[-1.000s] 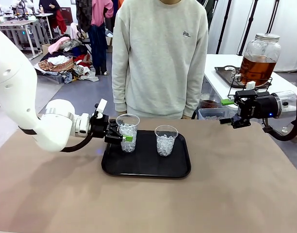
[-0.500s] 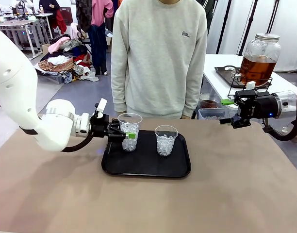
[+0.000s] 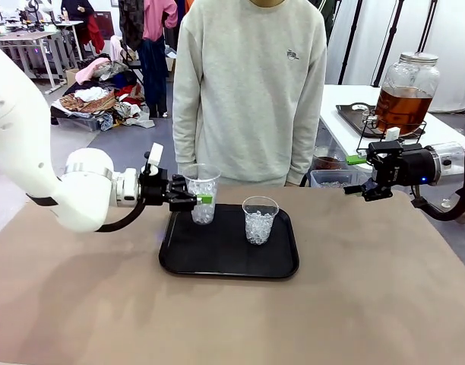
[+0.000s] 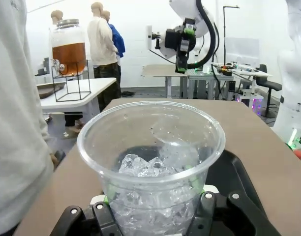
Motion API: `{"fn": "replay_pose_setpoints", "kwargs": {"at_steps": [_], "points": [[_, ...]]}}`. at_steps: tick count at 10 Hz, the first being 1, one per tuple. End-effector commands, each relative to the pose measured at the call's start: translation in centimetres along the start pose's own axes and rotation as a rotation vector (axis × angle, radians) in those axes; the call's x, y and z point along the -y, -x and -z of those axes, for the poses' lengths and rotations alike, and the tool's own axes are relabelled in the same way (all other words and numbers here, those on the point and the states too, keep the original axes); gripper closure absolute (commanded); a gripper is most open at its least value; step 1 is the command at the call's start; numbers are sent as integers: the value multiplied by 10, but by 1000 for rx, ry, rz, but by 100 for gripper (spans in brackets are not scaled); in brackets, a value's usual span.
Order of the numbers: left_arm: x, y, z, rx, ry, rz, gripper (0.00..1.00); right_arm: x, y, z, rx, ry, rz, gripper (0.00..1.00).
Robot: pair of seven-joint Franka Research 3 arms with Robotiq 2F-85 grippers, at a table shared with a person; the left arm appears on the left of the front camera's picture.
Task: Pour the drink into the iced cup.
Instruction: Pick up the iced cup indicated by the human and present it to them, then open the gripper to release the iced cup you were holding.
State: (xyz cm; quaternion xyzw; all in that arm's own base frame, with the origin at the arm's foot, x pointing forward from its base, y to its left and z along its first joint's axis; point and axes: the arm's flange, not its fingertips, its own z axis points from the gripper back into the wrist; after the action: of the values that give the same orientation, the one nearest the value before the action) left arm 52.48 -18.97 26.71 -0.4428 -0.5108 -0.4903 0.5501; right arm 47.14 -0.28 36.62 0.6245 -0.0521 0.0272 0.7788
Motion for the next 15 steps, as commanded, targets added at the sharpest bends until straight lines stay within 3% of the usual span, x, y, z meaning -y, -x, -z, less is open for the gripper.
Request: {"fn": "replay_pose_setpoints", "kwargs": {"at_steps": [1, 4, 7, 15], "points": [[4, -42, -4, -5, -40, -7, 37, -1, 1, 0, 4, 1, -1, 0], [0, -86, -7, -17, -26, -8, 37, -1, 1, 0, 4, 1, -1, 0], [0, -104, -3, -30, -30, 23, 37, -1, 1, 0, 4, 1, -1, 0], [-1, -99, -4, -26, -38, 30, 37, -1, 1, 0, 4, 1, -1, 0]]}}
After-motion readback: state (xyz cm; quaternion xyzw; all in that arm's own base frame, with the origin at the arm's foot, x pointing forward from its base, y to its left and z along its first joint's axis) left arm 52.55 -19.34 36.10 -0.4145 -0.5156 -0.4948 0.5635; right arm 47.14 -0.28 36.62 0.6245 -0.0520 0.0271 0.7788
